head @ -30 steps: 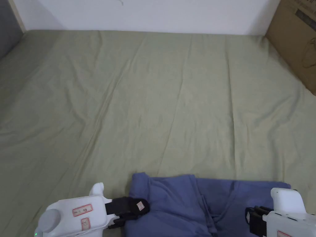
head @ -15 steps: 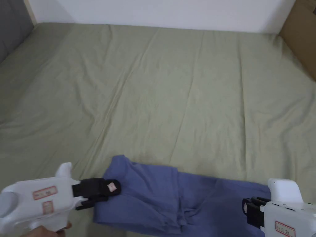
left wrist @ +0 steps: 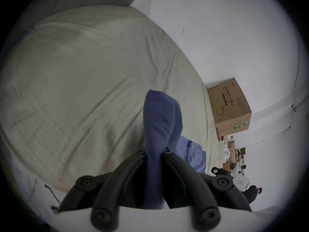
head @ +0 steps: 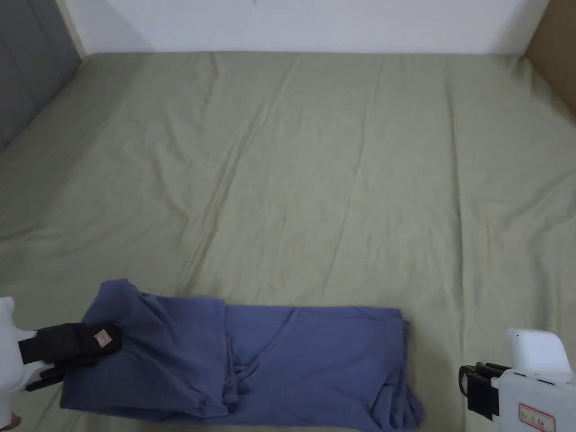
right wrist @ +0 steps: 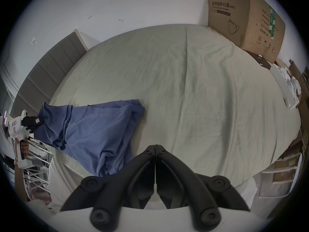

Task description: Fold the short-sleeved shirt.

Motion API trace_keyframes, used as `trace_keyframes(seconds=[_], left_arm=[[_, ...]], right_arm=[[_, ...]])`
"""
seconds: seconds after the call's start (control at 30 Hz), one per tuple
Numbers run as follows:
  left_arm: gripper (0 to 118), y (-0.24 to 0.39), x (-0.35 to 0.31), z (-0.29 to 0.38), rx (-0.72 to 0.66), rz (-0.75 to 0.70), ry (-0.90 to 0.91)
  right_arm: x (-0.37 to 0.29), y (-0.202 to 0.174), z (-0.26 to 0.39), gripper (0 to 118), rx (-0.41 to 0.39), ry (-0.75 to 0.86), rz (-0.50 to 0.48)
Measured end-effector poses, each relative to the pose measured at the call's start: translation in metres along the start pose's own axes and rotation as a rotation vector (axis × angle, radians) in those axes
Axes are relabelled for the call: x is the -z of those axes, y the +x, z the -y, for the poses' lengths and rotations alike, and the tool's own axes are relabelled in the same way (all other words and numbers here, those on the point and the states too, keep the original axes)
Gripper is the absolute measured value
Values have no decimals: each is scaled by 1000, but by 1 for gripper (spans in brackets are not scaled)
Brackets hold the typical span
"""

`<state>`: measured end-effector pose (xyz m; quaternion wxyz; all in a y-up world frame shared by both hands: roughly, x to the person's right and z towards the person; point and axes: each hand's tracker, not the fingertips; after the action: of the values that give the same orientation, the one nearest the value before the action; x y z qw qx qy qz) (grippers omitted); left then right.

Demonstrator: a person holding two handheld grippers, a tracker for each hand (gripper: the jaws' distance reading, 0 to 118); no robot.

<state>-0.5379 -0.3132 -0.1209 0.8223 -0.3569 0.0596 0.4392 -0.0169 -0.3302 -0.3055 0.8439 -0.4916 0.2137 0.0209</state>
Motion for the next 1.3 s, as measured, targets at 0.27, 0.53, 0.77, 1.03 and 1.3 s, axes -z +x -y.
trace_keyframes(seconds=[0.27, 0.53, 0.77, 1.03, 1.3], left_arm=[[11, 149, 36, 13, 332, 99, -71], [14, 211, 169, 81, 461, 103, -332], [109, 209, 195, 105, 428, 140, -449], [30, 166, 148, 49, 310, 59, -219], [0, 136, 174, 73, 231, 67, -342]], right_arm=[[-11, 20, 7, 0, 52, 32, 2], [-24, 58, 26, 0, 144, 43, 49], [-31, 85, 35, 0, 202, 31, 92], [-21, 78, 28, 0, 192, 32, 77], [-16, 65, 25, 0, 150, 19, 57]])
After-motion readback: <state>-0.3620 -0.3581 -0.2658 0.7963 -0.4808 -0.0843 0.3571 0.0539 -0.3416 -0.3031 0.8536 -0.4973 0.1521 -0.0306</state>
